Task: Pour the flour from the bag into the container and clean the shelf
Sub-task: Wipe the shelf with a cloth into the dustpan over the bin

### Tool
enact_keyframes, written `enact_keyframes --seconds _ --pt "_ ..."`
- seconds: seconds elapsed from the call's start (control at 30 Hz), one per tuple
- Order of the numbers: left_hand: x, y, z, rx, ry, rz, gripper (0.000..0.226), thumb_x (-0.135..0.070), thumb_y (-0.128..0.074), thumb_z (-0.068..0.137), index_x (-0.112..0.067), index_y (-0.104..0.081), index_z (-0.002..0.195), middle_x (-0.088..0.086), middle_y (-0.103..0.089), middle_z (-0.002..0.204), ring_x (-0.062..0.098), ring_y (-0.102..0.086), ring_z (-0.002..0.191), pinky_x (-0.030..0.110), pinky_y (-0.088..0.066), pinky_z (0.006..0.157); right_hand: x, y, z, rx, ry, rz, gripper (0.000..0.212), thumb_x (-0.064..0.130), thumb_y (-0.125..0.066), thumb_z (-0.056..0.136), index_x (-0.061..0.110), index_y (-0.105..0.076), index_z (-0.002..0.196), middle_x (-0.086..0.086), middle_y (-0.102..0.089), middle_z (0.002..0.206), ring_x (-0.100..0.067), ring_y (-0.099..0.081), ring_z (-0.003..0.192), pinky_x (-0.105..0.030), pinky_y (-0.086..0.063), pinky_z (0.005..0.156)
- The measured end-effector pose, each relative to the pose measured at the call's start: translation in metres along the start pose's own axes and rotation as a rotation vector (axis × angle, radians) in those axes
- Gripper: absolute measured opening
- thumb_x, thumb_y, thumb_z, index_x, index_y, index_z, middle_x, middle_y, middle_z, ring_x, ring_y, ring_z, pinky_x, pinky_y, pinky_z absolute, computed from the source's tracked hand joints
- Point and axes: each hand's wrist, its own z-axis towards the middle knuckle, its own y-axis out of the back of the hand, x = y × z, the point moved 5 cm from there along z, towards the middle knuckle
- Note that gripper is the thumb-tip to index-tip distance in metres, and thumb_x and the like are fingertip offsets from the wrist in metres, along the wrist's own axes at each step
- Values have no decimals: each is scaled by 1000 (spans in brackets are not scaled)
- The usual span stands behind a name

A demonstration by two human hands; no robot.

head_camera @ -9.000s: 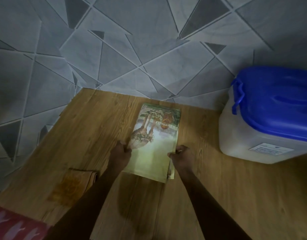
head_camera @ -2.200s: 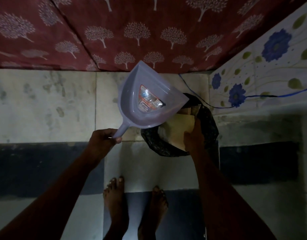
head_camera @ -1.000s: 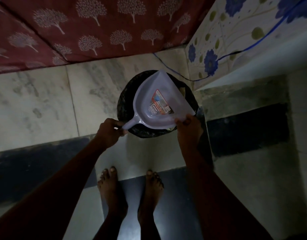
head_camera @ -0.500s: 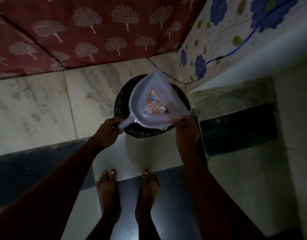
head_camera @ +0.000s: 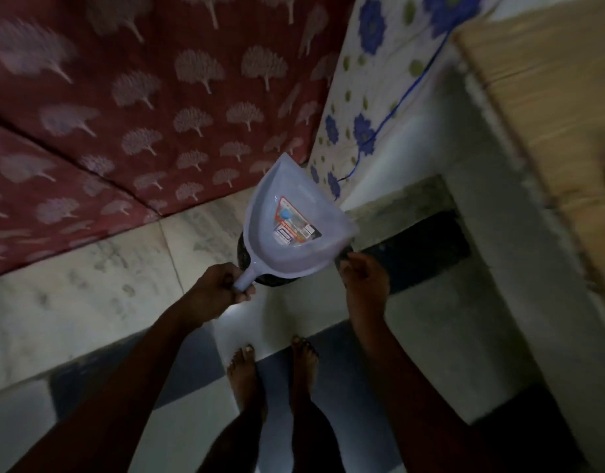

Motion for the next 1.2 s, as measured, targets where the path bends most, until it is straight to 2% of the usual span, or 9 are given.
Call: enact_keyframes --seconds 0.17,0.27,0.4,0.53,0.73,0.83,0.97,1.1,1.2 --pt "-70 2 -92 97 -80 50 36 10 -64 70 3 -62 106 12 -65 77 13 -63 70 23 -53 66 68 69 -72 -51 -16 134 26 12 -68 80 36 -72 88 0 -74 85 -23 -72 83 -55 -58 80" --pt "-91 -8 -134 90 -49 83 25 14 -60 84 -6 -65 99 9 -65 75 15 -62 70 19 -52 60 91 106 -103 -70 -34 206 20 11 -68 83 29 -72 92 0 -75 87 -22 -72 85 -56 -58 82" --pt "-95 -31 -174 -30 7 -1 6 -3 -65 93 -5 -70 92 11 -64 70 17 -59 64 20 -50 53 121 153 -136 -83 18 236 21 4 -69 85 24 -71 87 -3 -74 83 -27 -71 82 -52 -60 76" --pt "-99 -55 -187 -19 -25 81 6 -8 -67 93 -3 -71 92 9 -68 71 15 -62 62 23 -51 54 141 201 -141 -76 155 213 15 -5 -68 85 10 -69 88 -8 -71 79 -31 -69 75 -45 -57 69" --pt "-134 -101 -188 76 -107 253 8 -2 -69 90 5 -71 89 12 -70 80 17 -67 74 23 -54 63 146 283 -111 -175 196 188 16 2 -66 87 15 -71 93 -5 -74 83 -23 -71 78 -41 -59 72" --pt "-148 -125 -187 105 -120 238 1 5 -70 87 4 -71 86 12 -69 76 16 -67 70 20 -55 63 152 319 -93 -250 286 59 14 -3 -66 87 9 -70 93 -8 -72 84 -16 -66 75 -34 -56 69" --pt "-160 -154 -182 110 -115 245 10 0 -74 85 6 -72 93 19 -72 86 19 -72 76 22 -58 66 159 353 -53 -310 507 -209 24 0 -69 83 -2 -67 106 -15 -65 101 -21 -62 90 -44 -54 79" --pt "-163 -170 -172 111 -128 302 21 -19 -83 75 -2 -75 85 21 -73 90 34 -71 88 41 -57 79 170 353 -3 -265 605 -539 59 37 -67 82 3 -57 130 -25 -50 137 -41 -49 125 -54 -45 100" --pt "-165 -188 -162 134 -109 303 12 -5 -80 80 2 -75 89 18 -75 90 24 -73 83 31 -57 76 178 343 32 -155 565 -772 77 47 -68 73 15 -50 141 -22 -45 146 -42 -44 134 -57 -39 103"
